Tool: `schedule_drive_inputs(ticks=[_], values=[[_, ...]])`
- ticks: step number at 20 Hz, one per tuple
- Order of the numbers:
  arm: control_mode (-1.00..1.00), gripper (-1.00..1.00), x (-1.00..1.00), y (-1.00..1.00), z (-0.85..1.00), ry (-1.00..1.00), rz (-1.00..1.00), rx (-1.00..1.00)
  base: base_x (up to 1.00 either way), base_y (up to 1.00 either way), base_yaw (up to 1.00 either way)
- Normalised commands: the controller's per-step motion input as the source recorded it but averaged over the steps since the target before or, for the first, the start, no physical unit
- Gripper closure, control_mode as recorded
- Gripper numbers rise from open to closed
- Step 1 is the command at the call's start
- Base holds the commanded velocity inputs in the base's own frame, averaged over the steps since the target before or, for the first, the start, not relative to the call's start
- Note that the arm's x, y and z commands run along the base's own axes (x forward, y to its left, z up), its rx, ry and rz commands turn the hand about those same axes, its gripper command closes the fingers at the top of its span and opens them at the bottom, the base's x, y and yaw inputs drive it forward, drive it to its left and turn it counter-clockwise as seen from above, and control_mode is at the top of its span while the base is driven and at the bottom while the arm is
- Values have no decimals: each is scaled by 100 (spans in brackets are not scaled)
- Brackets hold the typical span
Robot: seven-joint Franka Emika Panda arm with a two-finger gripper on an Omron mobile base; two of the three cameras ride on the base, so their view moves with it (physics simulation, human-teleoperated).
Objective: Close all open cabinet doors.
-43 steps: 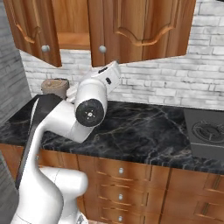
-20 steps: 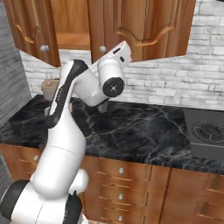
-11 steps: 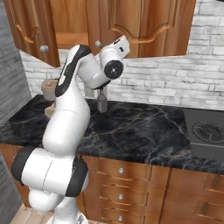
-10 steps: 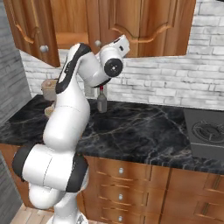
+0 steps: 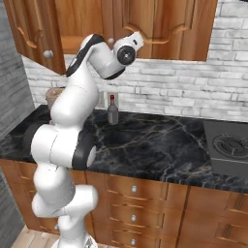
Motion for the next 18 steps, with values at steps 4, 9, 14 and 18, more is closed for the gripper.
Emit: schedule_drive_inputs(ticks=[4, 9, 14, 18], values=[[-100, -100, 64, 0, -52, 9, 0, -3, 0, 0, 0], [-100, -100, 16, 3, -84, 14, 0, -9, 0, 0, 0], [-100, -100, -96, 59, -98, -21, 0, -26, 0, 0, 0], [-100, -100, -100, 47, -28, -31, 0, -23, 0, 0, 0]])
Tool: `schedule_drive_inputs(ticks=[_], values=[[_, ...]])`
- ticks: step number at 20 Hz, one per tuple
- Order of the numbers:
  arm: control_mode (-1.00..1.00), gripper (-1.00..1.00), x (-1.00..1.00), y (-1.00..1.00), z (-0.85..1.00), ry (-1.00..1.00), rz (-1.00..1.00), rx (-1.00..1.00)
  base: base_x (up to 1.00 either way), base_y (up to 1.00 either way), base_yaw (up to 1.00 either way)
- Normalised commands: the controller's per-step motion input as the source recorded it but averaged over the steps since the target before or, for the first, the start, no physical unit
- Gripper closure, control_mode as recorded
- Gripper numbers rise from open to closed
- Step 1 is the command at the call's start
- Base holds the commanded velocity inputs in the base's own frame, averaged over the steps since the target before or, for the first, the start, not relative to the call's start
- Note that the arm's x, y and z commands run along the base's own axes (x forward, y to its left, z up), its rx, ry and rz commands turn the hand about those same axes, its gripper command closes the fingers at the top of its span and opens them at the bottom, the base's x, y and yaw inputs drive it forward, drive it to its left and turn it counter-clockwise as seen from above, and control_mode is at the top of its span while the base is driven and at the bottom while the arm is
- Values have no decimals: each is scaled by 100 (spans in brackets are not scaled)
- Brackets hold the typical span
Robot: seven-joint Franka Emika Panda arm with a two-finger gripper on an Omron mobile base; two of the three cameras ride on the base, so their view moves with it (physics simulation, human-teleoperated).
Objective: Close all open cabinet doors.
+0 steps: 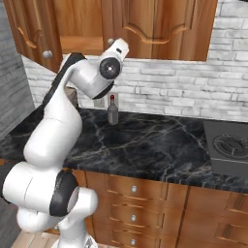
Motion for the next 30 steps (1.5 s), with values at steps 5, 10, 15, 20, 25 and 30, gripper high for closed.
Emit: schedule_drive_inputs(ticks=[5, 10, 15, 20, 25, 30], values=[[-100, -100, -100, 2, 17, -21, 0, -27, 0, 0, 0], [-100, -100, -100, 0, 43, -20, 1, -31, 0, 0, 0], [-100, -100, -100, 13, 39, -20, 0, -30, 0, 0, 0], [-100, -100, -96, 65, 2, -7, 0, -30, 0, 0, 0], [-100, -100, -65, 100, -3, 0, -1, -26, 0, 0, 0], [-100, -100, -40, 100, 0, 0, -3, -23, 0, 0, 0]])
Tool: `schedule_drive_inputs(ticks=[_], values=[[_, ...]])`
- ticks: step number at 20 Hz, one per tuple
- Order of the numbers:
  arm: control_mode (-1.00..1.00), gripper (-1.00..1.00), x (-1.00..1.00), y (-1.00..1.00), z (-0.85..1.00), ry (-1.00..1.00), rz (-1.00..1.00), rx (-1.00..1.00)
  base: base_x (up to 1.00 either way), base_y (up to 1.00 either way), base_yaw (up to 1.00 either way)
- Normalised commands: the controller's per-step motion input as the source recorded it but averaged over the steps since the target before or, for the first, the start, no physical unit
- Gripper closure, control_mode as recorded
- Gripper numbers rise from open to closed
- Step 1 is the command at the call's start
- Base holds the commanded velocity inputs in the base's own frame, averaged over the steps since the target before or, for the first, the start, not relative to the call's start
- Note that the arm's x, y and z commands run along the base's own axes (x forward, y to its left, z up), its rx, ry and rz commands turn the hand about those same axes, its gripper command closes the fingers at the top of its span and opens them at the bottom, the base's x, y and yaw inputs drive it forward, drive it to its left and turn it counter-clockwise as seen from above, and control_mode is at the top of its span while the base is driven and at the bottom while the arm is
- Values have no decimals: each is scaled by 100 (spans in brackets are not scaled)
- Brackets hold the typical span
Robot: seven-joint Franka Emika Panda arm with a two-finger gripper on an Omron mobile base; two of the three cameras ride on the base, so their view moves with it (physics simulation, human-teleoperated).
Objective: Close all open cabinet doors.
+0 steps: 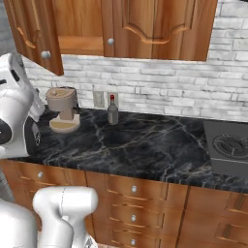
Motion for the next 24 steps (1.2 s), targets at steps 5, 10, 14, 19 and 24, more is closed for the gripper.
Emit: schedule_drive_inputs(ticks=[5, 10, 14, 19, 24], values=[[-100, -100, 8, 100, 0, 0, -13, -22, 0, 0, 0], [-100, -100, 67, 81, 0, 0, -33, -21, 0, 0, 0], [-100, -100, 94, 45, 0, 0, -37, -18, 0, 0, 0], [-100, -100, 76, -4, 0, 0, -23, -11, 0, 0, 0], [-100, -100, 76, -23, 0, 0, -17, -6, 0, 0, 0]])
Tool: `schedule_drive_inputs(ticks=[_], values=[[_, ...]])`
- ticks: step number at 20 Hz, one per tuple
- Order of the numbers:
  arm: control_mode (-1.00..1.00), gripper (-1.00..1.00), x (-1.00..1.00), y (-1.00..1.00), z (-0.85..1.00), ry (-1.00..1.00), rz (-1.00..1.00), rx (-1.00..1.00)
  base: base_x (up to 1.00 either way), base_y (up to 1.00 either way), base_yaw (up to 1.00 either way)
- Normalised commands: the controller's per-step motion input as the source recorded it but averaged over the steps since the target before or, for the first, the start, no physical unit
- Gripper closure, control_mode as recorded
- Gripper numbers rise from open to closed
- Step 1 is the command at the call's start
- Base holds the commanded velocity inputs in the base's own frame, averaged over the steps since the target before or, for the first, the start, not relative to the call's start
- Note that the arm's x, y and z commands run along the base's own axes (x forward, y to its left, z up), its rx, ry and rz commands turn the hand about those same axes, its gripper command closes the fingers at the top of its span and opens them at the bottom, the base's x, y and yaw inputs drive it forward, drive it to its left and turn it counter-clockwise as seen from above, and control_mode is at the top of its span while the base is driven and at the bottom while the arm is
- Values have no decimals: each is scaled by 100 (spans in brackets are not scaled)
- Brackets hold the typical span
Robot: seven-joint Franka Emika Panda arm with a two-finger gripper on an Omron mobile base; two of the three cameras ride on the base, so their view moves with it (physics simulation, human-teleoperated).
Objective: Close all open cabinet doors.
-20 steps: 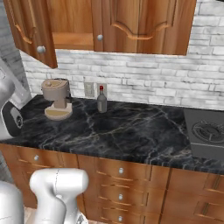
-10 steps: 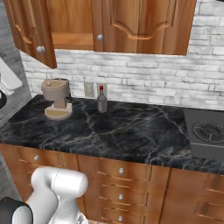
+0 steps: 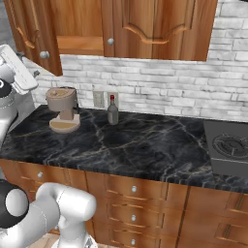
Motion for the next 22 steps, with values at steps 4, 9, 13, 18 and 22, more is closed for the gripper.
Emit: schedule_drive_inputs(ticks=[4, 9, 13, 18, 22], values=[[-100, -100, 90, -28, 3, 1, -10, -4, 0, 0, 0], [-100, -100, 93, -33, 0, 2, -3, -2, 0, 0, 0], [-100, -100, 99, -31, 0, 2, 0, 0, 0, 0, 0], [-100, -100, 100, -27, 0, 3, 0, 0, 0, 0, 0], [-100, -100, 100, -22, 0, 5, 0, 0, 0, 0, 0]])
